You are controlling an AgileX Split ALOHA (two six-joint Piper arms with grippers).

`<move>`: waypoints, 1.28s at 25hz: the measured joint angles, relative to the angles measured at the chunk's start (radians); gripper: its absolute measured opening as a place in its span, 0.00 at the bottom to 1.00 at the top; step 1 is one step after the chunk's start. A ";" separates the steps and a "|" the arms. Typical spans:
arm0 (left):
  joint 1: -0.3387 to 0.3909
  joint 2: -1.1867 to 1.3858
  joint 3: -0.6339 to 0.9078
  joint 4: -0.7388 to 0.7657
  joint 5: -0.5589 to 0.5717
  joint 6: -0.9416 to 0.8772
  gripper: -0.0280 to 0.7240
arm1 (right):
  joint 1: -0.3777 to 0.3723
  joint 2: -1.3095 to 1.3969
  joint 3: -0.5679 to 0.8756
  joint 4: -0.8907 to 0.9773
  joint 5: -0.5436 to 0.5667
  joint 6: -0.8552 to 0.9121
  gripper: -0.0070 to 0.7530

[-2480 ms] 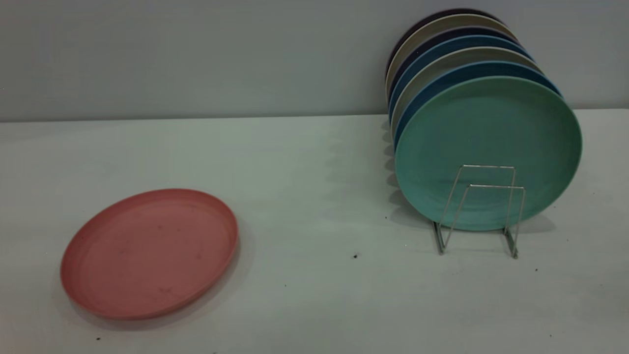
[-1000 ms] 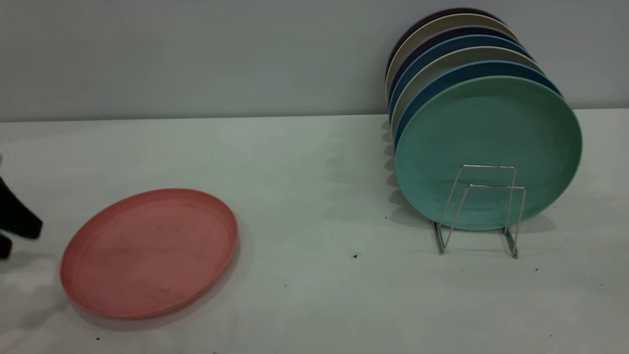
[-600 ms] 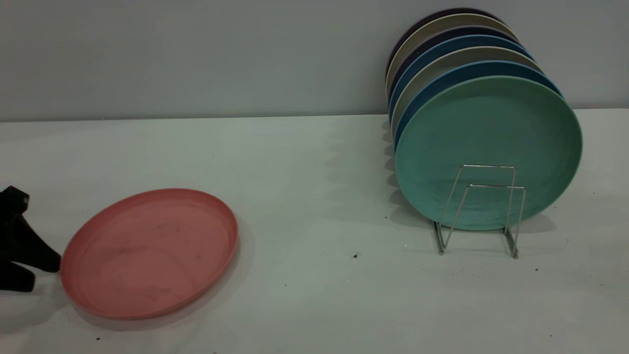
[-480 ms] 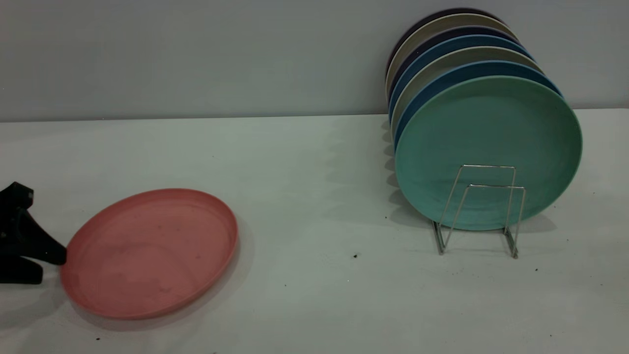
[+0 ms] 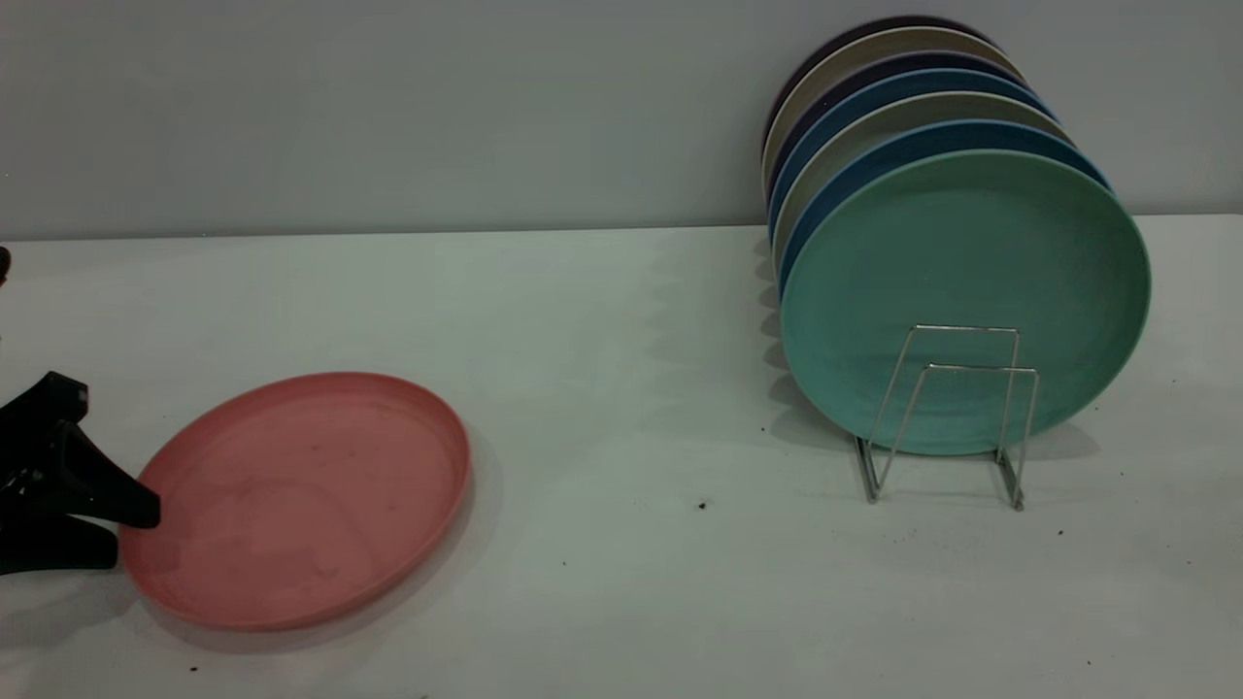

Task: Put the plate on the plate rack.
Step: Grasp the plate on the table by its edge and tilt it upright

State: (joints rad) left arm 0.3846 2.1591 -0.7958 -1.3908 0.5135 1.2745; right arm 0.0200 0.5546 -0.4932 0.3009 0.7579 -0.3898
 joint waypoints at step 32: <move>-0.047 0.038 -0.014 0.003 0.017 0.037 0.06 | 0.000 0.000 0.000 0.059 -0.006 -0.006 0.52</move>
State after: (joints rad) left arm 0.3372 2.1967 -0.8098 -1.3875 0.5302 1.3119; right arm 0.0200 0.5546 -0.4932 0.3599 0.7517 -0.3961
